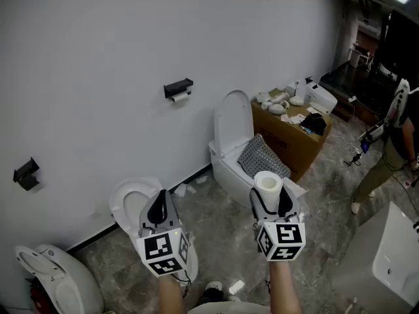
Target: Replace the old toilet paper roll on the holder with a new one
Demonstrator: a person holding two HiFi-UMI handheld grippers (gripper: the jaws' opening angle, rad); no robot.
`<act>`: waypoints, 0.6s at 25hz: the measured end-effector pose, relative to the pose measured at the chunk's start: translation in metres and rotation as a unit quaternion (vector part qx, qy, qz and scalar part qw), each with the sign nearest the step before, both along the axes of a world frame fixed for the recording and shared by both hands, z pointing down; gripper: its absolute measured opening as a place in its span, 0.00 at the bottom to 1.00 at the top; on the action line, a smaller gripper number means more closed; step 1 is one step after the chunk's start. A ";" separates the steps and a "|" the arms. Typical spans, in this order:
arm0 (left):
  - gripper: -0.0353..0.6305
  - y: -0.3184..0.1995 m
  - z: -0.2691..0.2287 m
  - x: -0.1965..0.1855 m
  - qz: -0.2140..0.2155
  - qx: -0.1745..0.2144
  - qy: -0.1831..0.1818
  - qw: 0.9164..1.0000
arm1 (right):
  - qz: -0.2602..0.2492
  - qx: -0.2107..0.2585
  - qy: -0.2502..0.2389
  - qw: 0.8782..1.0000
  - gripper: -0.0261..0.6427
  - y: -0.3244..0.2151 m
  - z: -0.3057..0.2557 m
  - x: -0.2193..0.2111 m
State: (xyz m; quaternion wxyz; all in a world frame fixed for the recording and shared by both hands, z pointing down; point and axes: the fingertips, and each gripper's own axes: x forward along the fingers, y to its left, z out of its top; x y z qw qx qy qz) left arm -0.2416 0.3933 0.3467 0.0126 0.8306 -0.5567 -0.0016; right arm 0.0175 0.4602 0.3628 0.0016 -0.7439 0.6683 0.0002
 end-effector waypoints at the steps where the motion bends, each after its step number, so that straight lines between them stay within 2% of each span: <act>1: 0.07 0.000 0.000 0.001 0.000 0.000 0.000 1.000 | 0.000 0.000 0.001 1.000 0.50 0.000 0.000 0.001; 15: 0.07 -0.015 0.007 -0.002 0.001 -0.007 -0.001 1.000 | 0.004 -0.010 -0.002 1.000 0.50 -0.013 0.009 -0.001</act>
